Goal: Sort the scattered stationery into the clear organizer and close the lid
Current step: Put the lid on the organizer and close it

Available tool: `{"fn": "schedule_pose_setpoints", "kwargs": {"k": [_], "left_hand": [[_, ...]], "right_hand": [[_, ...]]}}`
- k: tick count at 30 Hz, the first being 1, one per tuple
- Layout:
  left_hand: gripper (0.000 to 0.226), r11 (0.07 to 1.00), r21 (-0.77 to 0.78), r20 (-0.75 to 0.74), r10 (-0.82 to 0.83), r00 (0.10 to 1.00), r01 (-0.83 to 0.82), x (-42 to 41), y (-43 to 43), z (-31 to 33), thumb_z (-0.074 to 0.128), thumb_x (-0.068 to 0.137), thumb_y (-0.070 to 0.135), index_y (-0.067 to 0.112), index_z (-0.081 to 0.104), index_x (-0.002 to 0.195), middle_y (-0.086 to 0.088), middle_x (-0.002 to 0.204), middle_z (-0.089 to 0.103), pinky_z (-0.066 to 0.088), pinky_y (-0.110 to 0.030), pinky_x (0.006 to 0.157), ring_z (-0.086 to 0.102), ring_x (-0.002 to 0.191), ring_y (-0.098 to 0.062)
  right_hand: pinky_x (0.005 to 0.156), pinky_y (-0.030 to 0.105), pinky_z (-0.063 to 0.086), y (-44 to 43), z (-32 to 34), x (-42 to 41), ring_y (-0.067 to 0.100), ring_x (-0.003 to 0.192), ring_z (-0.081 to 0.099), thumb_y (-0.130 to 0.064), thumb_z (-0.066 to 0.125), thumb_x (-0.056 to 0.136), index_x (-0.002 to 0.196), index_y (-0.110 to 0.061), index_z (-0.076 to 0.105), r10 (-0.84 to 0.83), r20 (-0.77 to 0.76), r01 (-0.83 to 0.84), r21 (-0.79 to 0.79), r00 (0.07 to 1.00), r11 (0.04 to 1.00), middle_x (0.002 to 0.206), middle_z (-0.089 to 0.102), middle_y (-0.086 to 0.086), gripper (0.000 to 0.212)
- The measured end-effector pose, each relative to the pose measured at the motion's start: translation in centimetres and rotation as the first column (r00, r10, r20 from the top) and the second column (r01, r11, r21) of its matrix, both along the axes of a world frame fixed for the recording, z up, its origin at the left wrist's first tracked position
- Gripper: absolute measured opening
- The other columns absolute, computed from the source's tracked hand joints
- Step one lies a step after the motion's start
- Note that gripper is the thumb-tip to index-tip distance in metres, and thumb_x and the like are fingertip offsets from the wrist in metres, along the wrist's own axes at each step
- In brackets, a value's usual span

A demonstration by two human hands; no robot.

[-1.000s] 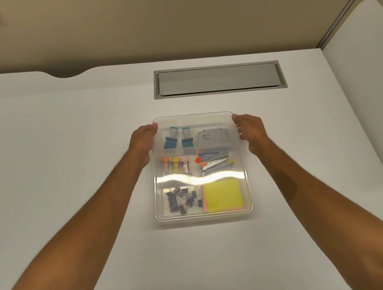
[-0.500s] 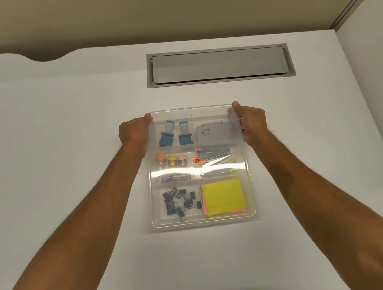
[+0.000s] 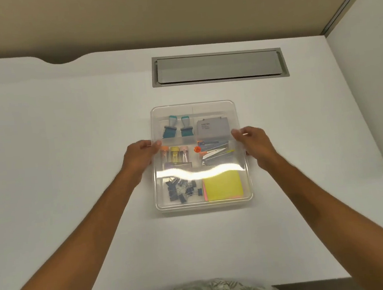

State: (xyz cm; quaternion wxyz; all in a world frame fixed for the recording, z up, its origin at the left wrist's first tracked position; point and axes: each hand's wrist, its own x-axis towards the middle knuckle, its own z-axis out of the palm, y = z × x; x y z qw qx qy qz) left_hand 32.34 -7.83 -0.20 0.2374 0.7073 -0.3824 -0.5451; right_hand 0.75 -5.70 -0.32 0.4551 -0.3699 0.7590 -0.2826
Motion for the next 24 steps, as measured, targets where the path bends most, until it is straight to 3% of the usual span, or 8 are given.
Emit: {"fn": "schedule_pose_setpoints", "kwargs": {"k": [2, 7, 12, 18, 24], "left_hand": [[0.044, 1.0, 0.022, -0.004, -0.011, 1.0, 0.011, 1.3, 3.5, -0.5, 0.073, 0.084, 0.035, 0.013, 0.064, 0.121, -0.002, 0.11, 0.07, 0.054, -0.042, 0.095, 0.066, 0.102, -0.022], [0.029, 0.998, 0.06, -0.149, 0.045, 0.988, -0.037, 2.9, 10.6, -0.9, 0.078, 0.08, 0.019, 0.011, 0.072, 0.107, -0.008, 0.097, 0.076, 0.059, -0.034, 0.082, 0.071, 0.093, -0.025], [0.048, 0.999, 0.035, -0.228, 0.04, 0.973, -0.033, 3.0, 12.7, -1.1, 0.082, 0.073, 0.009, 0.014, 0.065, 0.118, -0.006, 0.105, 0.074, 0.057, -0.03, 0.079, 0.071, 0.092, -0.022], [0.052, 0.998, -0.009, -0.187, 0.062, 0.98, -0.065, 3.1, 13.3, -2.3, 0.084, 0.071, 0.009, 0.012, 0.067, 0.12, -0.008, 0.108, 0.073, 0.056, -0.022, 0.069, 0.072, 0.083, -0.017], [0.042, 0.996, -0.043, -0.119, 0.074, 0.99, -0.079, 2.9, 13.4, -2.8, 0.082, 0.074, 0.011, 0.016, 0.07, 0.114, -0.007, 0.106, 0.074, 0.057, -0.032, 0.079, 0.072, 0.086, -0.02]], "right_hand": [[0.065, 0.034, 0.051, 3.7, -0.1, 0.0, 0.02, 0.081, 0.064, -0.041, 0.07, 0.085, 0.096, -0.018, 0.07, 0.009, 0.066, -0.01, 0.021, 0.998, 1.0, 0.091, 0.071, 0.004, 0.026], [0.077, 0.045, 0.059, 11.1, 0.3, -0.2, 0.025, 0.085, 0.07, -0.017, 0.073, 0.084, 0.091, -0.02, 0.075, -0.017, 0.25, 0.005, 0.051, 0.968, 0.999, 0.09, 0.073, 0.011, 0.008], [0.087, 0.046, 0.058, 14.4, 0.1, -0.1, 0.023, 0.089, 0.069, 0.004, 0.066, 0.086, 0.112, -0.009, 0.071, -0.03, 0.439, 0.016, 0.034, 0.898, 0.999, 0.102, 0.074, 0.007, 0.029], [0.088, 0.044, 0.058, 15.2, -0.2, 0.2, 0.024, 0.087, 0.067, 0.011, 0.064, 0.085, 0.117, 0.004, 0.065, -0.081, 0.446, 0.09, 0.002, 0.892, 0.996, 0.1, 0.071, 0.015, 0.033], [0.082, 0.042, 0.061, 15.1, 0.0, 0.6, 0.031, 0.088, 0.067, 0.012, 0.062, 0.084, 0.115, 0.007, 0.065, -0.102, 0.412, 0.113, -0.002, 0.905, 0.994, 0.104, 0.069, 0.024, 0.031]]}}
